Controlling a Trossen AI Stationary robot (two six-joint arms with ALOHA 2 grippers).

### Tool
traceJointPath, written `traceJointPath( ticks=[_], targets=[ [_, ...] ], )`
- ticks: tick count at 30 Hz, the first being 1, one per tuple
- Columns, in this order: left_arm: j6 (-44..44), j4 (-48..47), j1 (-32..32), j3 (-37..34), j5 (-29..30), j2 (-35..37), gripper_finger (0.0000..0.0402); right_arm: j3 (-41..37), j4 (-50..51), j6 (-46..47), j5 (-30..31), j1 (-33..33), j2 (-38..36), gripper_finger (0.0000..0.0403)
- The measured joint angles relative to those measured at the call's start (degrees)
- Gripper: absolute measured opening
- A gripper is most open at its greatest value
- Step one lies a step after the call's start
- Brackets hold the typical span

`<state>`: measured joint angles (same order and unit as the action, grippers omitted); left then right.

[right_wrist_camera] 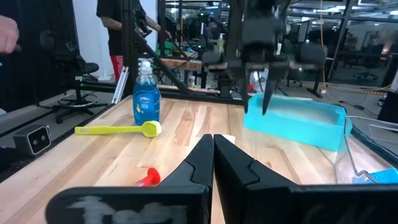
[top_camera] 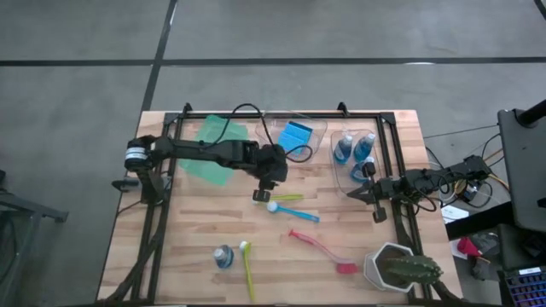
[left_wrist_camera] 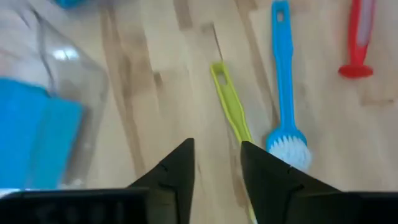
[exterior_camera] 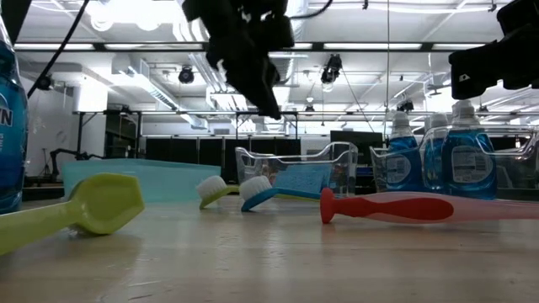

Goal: Pick & Place Kitchen Sink Supplies
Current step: Put the green dishwashing brush into the light blue bin

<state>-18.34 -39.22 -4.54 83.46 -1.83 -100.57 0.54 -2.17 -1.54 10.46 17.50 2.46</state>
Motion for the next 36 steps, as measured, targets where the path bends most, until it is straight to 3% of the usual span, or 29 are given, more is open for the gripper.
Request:
traceJointPath(
  ticks=[7, 18, 36],
  targets=[
    [4.75, 8.56, 0.28, -7.74, -0.17, 0.0, 0.0182, 0.0, 0.0, 0.0, 0.0, -0.02, 0.0, 0.0008],
    [13.65, 27.15, 0.39, -16.54, -0.48, -0.1, 0.0181, 0.0, 0.0, 0.0, 0.0, 0.0, 0.0, 0.0008],
    [17.04, 28.28, 1.4, -18.25, -0.68, -5.56, 0.0179, 0.0, -0.02, 0.0, 0.0, -0.02, -0.02, 0.0008]
  ],
)
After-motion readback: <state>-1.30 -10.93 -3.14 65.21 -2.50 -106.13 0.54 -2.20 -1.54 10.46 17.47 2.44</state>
